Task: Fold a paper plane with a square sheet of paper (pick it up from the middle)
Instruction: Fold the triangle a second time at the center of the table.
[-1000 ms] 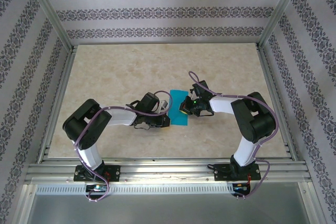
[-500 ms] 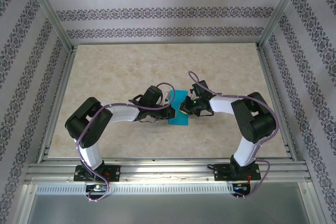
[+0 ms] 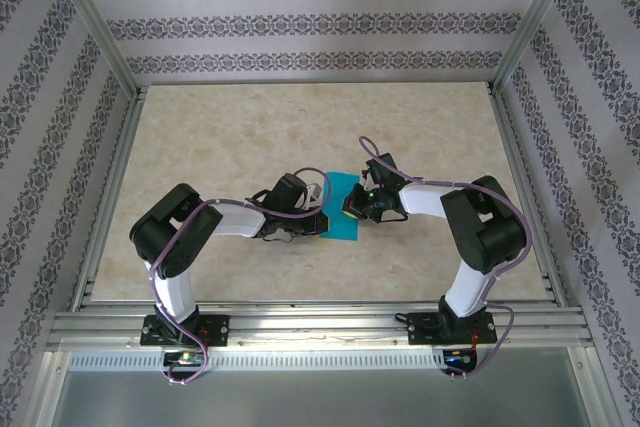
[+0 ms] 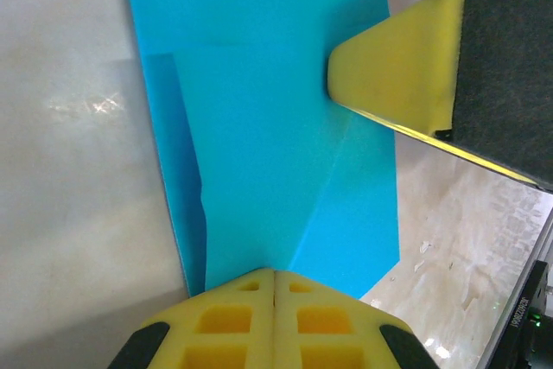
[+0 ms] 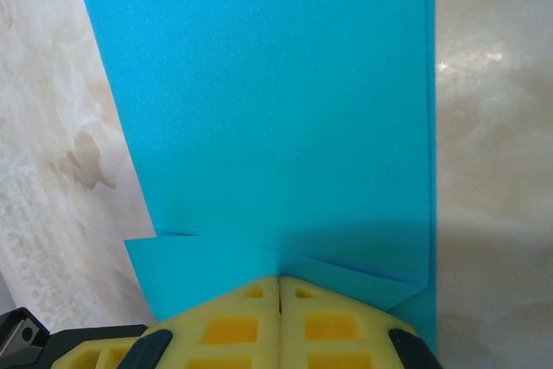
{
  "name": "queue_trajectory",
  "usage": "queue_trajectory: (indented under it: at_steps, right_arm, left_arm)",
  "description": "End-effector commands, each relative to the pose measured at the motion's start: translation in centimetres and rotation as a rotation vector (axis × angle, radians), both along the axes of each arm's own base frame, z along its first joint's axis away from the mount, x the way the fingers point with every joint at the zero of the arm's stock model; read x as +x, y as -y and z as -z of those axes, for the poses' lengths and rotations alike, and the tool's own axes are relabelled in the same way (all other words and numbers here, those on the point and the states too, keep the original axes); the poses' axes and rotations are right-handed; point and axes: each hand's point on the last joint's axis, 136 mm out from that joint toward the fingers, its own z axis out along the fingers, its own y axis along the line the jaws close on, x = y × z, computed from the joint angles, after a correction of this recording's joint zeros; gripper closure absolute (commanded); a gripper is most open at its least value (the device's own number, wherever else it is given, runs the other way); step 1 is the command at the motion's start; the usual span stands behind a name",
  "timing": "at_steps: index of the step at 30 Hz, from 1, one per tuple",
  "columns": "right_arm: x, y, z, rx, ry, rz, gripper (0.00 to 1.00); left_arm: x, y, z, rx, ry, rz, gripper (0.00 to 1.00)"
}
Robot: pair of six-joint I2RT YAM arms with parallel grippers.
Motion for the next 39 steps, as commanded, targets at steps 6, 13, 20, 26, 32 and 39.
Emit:
queue_trajectory:
  at_steps: [6,13,20,26,32,39]
  right_arm:
    - [-0.5,-0.1,-2.2,-0.021,0.056,-0.033,1.00]
    - [-1.6,-2.7,-3.7,0.043,0.108,-0.095,1.00]
    - [-3.4,-3.1,0.5,0.008,-0.011,-0.059,1.00]
    - [-4.2,-1.1,3.4,-0.042,-0.089,-0.019,1.00]
    - [-2.5,0.3,2.4,0.001,-0.066,0.020,1.00]
    - [0.5,3.4,2.2,0.019,-0.033,0.102,1.00]
  left_arm:
    - [-3.0,-3.5,4.6,0.155,-0.134,-0.034,0.98]
    - [-2.6,-3.1,4.0,0.142,-0.122,-0.027,0.99]
    - [-2.6,-3.2,4.0,0.149,-0.117,-0.030,1.00]
    - [-2.7,-3.5,4.1,0.164,-0.119,-0.030,1.00]
    - [-3.0,-3.8,4.6,0.184,-0.128,-0.024,1.00]
    - [-3.0,-3.8,4.8,0.182,-0.132,-0.022,1.00]
